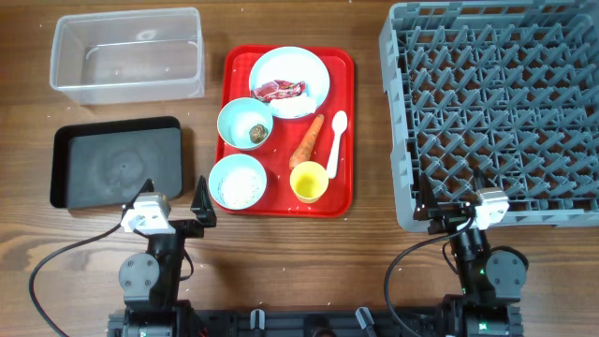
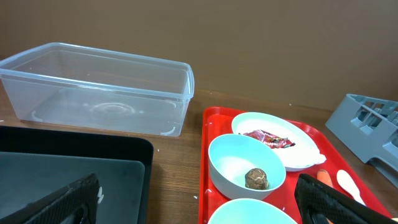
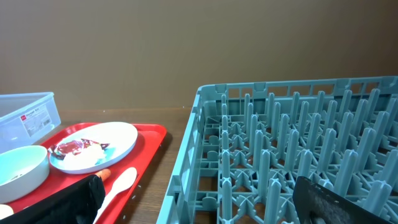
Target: Sort waste into correct bins and load items into the dishwasher rack
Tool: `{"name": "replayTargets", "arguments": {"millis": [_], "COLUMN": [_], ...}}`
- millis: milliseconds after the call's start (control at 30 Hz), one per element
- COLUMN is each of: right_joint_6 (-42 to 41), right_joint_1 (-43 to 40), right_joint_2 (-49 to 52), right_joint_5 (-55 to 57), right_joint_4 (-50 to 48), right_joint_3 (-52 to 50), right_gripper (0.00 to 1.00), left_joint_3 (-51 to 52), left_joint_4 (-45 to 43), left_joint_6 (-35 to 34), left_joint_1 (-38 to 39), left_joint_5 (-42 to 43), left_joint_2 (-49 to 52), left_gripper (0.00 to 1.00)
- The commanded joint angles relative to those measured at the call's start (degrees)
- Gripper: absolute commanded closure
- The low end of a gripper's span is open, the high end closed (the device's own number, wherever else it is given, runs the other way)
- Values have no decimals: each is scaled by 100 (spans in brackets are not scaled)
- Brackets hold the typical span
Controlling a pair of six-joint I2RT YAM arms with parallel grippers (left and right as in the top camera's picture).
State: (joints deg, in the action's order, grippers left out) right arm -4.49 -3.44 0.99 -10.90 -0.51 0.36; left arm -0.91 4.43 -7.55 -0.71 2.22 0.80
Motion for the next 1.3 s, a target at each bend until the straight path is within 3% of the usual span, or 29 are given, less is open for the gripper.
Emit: {"name": "replayTargets", "arguments": {"millis": [0, 300, 367, 533, 800, 967, 1067, 1233, 1267], "right_joint_6": [-55, 57, -195, -901, -210, 155, 127, 0, 2], "right_joint_1": [26, 26, 26, 26, 26, 26, 26, 26, 26], "right_joint_2": [-42, -42, -42, 142, 2822, 4590, 5742, 6819, 7023], "right_joint_5": [55, 164, -83, -363, -592, -595, -612, -636, -634], "right_joint_4": [-33, -83, -308, -304, 1523, 3353, 3810, 4214, 4273], "right_joint_3": [-7, -4, -4, 651, 4175, 6022, 6413, 6413, 6413], "right_gripper": [0, 0, 0, 0, 0, 0, 0, 0, 7], "left_joint_3": [59, 59, 52, -938, -4498, -6354, -6675, -6675, -6675], "left_joint_4": [-15, -22, -249, 485, 2415, 3912, 4308, 4411, 4461], "left_joint_6": [94, -4, -37, -37, -33, 42, 120, 114, 114], "left_joint_1": [13, 13, 13, 13, 44, 835, 1808, 1998, 1998], "left_joint_5": [-55, 70, 660, 737, 743, 664, 348, 461, 564], "left_joint_2": [-42, -42, -42, 400, 3637, 5720, 7396, 8996, 9261], "left_gripper": [0, 0, 0, 0, 0, 0, 0, 0, 0]}}
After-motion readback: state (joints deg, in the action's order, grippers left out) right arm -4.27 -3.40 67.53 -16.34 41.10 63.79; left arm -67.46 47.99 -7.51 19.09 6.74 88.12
